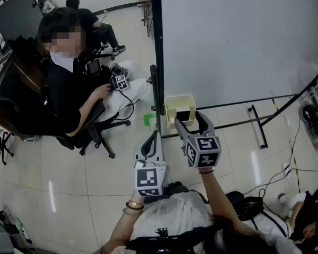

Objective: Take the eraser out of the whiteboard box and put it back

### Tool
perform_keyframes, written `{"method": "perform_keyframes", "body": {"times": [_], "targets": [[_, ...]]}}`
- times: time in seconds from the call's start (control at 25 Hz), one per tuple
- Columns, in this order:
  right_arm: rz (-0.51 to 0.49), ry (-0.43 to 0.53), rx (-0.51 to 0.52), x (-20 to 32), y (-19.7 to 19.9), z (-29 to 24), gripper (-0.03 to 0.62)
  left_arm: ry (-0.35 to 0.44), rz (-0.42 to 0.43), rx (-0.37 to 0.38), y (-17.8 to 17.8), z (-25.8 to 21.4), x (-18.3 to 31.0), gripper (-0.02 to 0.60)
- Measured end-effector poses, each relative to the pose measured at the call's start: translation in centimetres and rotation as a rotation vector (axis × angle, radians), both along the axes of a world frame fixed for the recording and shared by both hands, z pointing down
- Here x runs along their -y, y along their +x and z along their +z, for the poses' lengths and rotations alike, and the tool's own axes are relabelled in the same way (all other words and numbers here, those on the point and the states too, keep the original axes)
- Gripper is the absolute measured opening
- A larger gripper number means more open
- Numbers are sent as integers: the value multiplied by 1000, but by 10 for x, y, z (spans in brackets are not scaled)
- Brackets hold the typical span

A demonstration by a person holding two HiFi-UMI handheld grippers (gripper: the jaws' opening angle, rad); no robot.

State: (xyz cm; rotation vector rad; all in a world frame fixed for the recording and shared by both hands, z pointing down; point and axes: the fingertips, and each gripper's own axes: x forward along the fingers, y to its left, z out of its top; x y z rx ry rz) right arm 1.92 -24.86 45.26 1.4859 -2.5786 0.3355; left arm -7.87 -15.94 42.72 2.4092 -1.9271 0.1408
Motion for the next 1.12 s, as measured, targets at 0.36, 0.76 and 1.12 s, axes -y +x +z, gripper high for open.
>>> {"method": "perform_keyframes", "body": {"times": [0.36, 0.76, 1.12], "targets": [[73, -170, -285, 14, -10, 47, 349, -27, -16, -25, -5, 0, -18, 5], [64, -34, -229, 12, 0, 8, 273, -8, -31, -62, -18, -2, -16, 5], [55, 165, -152, -7, 12, -74, 273, 39, -51, -108, -20, -7, -17, 5]]}}
